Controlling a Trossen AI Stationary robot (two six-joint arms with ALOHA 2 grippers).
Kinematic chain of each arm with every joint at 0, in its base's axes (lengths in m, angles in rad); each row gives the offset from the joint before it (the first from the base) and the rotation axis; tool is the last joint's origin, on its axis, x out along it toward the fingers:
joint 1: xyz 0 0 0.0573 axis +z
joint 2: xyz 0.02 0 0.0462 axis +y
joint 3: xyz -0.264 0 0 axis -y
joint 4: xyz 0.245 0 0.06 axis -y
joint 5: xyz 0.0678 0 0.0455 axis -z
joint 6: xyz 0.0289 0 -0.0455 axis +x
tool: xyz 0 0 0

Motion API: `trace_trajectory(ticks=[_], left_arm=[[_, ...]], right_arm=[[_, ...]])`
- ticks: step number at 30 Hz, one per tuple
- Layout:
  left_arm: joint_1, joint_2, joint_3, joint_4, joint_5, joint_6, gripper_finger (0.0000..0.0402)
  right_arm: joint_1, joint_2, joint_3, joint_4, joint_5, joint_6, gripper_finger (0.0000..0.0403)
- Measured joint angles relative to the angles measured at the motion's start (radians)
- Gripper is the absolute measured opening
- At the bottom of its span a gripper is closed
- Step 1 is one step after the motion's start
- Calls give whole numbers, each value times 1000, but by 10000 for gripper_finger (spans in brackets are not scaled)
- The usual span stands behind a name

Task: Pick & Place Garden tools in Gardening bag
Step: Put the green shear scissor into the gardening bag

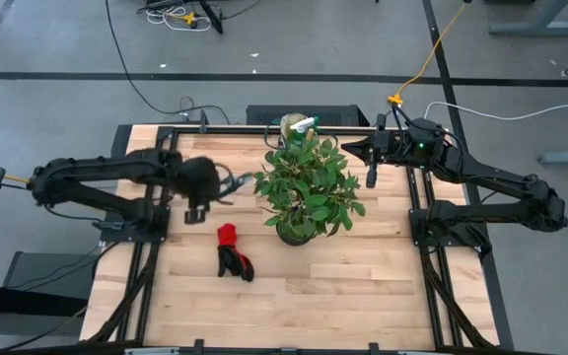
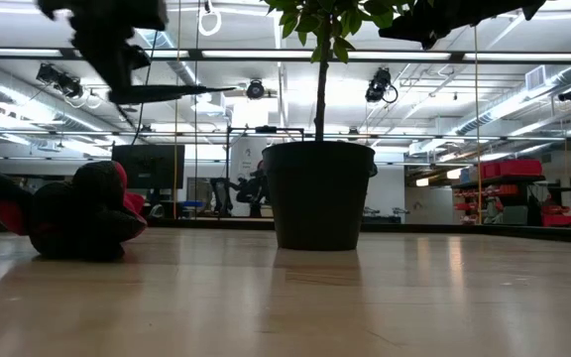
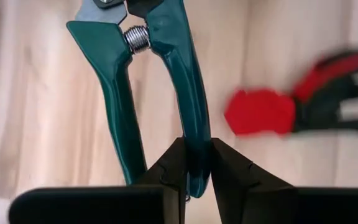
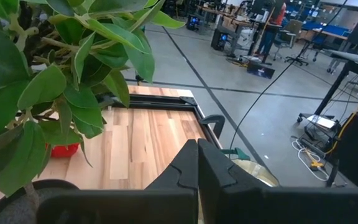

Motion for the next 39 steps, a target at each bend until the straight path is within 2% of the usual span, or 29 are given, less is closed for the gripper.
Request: trace_trajectory(ticks=[5,10,14,17,21,27,34,39], left_arm=[[165,1,0,164,57,45,55],[323,1,0,330,175,47,55],[428,1,0,483,285,22,55],[489,1,0,587,368,21,55],[545,4,0,690,410,14,55],[602,13,0,805,523,-28,55],[625,66,1,1009,673,-93,55],[625,121,-1,1161,736,-143,55]], right_arm=[[0,0,0,16,0,0,0],[-1,0,0,34,7,83,3],[-2,0,0,30,123,156,25],[-5,0,0,33,162,179,51],[-31,0,0,48,173,206,91],[-81,0,0,90,173,294,153],[-138,6,0,162,173,395,215],[-174,17,1,233,140,481,251]])
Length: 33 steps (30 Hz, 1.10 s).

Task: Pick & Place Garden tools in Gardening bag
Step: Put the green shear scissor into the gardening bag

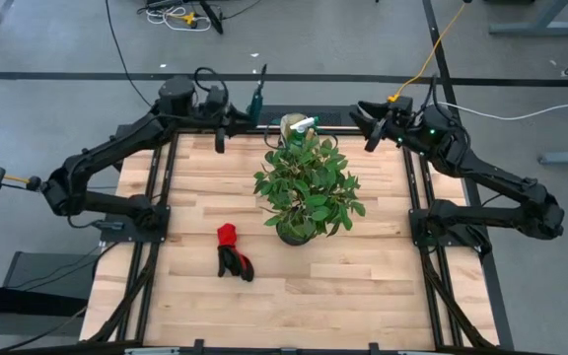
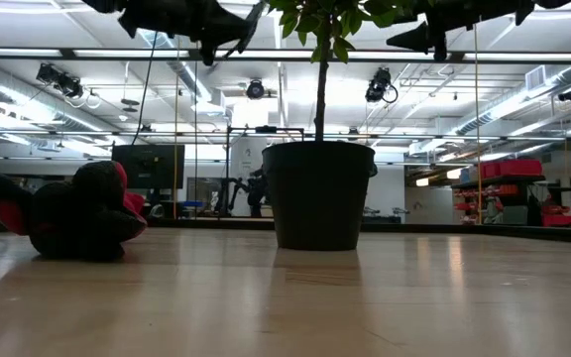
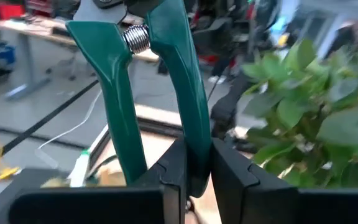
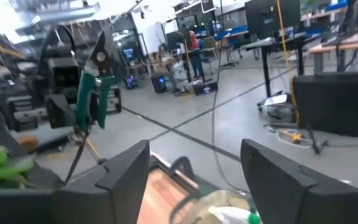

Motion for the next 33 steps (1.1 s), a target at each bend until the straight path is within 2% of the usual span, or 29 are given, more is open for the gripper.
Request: trace_trajectory(ticks=[5,14,23,33], left_arm=[[18,62,0,115,80,-77,55],[57,132,0,268,152,-205,54],[60,131,24,322,148,-326,54],[26,168,210,314,64,-490,54]], right_arm=[[-24,21,0,52,-33,56,272],[-51,88,55,89,-38,97,274],[-84,199,199,53,-116,122,275],[-97,285,314,49,-178,123,275]])
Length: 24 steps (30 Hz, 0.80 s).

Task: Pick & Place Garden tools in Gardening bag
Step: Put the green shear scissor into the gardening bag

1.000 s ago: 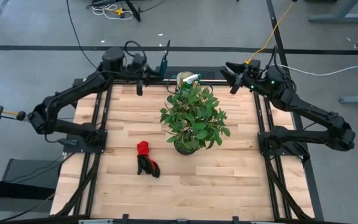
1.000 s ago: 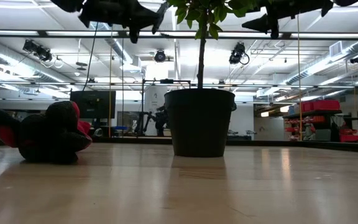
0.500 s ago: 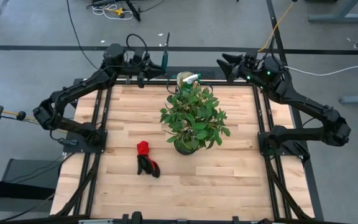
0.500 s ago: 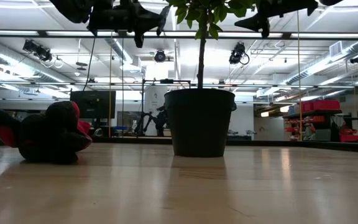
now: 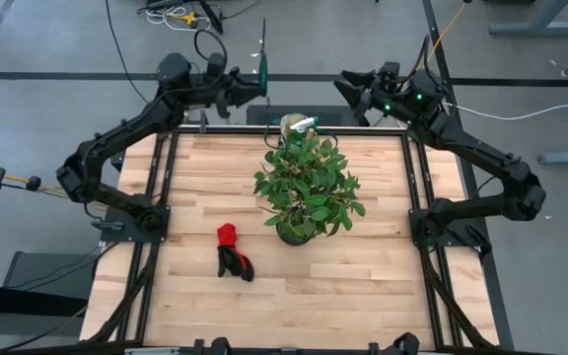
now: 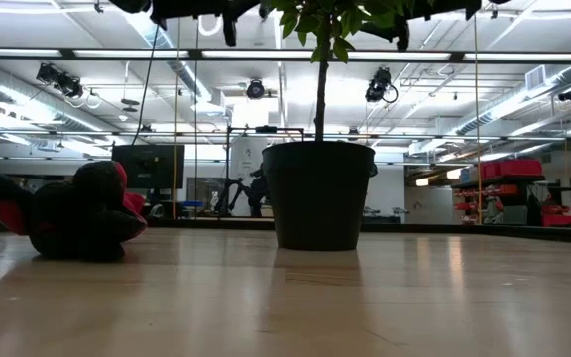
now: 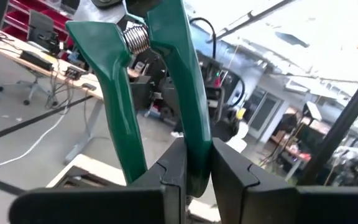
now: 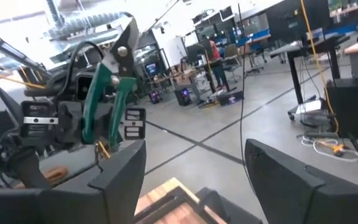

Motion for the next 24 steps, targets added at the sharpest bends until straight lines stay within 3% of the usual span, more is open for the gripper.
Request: trace_trajectory(ticks=[7,14,18,24], left_arm=[[-23,68,117,-3,19,-65,54],[-33,113,145,-6,39,-96,54],[-34,141,145,-6,-4,-167,63],[-39,175,145,-5,-63,-277,53]], right_arm=[[0,22,54,-2,-13,-56,275],[0,22,56,-15,-7,-154,275],[1,22,56,-17,8,-304,275],[2,22,56,-48,20,-694,275]])
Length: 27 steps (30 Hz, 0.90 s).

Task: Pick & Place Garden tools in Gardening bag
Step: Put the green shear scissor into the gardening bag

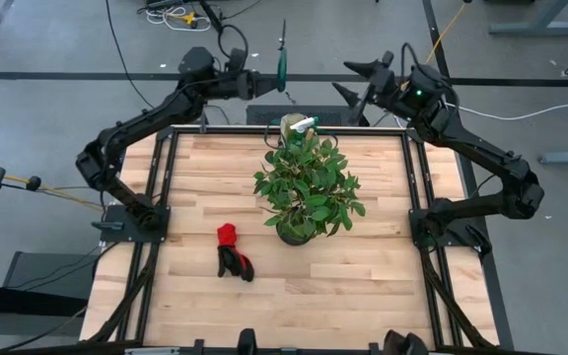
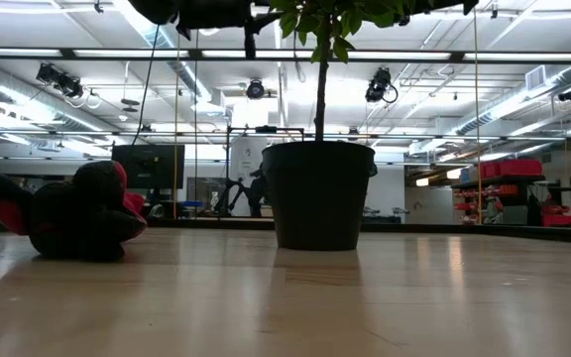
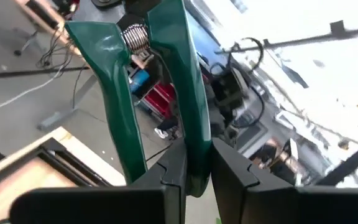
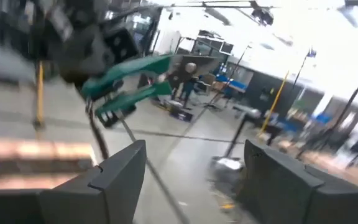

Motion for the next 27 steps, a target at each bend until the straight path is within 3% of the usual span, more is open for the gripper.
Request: trace_trajectory(ticks=[15,22,27], left_arm=[[-83,3,0,17,-4,-137,54],[-97,3,0,17,5,-176,55],[-97,3,0,17,5,-202,56]], right_arm=[[0,-1,-45,-84,42,-898,275],[10,-1,-85,-86,13,-1185,275],[39,-1,-87,-70,9,-1291,269]])
